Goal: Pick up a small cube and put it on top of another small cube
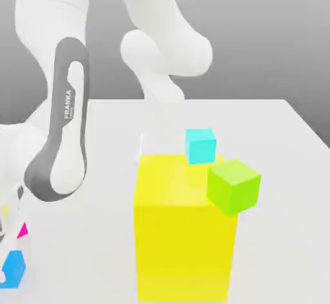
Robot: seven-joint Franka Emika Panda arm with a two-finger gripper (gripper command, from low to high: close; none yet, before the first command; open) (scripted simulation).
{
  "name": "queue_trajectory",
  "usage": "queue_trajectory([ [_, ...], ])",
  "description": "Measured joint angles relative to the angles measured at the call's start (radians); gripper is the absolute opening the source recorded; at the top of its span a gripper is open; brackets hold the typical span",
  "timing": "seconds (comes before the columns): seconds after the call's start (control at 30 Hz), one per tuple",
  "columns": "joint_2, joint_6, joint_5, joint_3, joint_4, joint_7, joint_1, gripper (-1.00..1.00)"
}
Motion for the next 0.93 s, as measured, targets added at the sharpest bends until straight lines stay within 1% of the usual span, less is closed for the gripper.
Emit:
queue_trajectory([
  [0.13, -0.135, -0.11, -0.042, -0.01, -0.023, 0.02, 0.025, -1.0],
  [0.33, -0.354, -0.352, -0.095, 0.124, 0.01, -0.076, 0.16, -1.0],
  [0.4, -0.426, -0.437, -0.099, 0.174, 0.023, -0.121, 0.245, -1.0],
  [0.5, -0.534, -0.565, -0.099, 0.22, 0.043, -0.193, 0.368, -1.0],
  [0.6, -0.638, -0.69, -0.098, 0.268, 0.063, -0.263, 0.444, -1.0],
  [0.63, -0.664, -0.717, -0.098, 0.285, 0.063, -0.282, 0.463, -1.0],
  [0.67, -0.669, -0.709, -0.099, 0.295, 0.05, -0.291, 0.472, -1.0],
  [0.73, -0.653, -0.649, -0.102, 0.305, 0.005, -0.295, 0.479, -1.0],
  [0.77, -0.641, -0.614, -0.104, 0.308, -0.019, -0.295, 0.48, 1.0],
  [0.93, -0.641, -0.614, -0.104, 0.308, -0.019, -0.295, 0.48, 1.0],
])
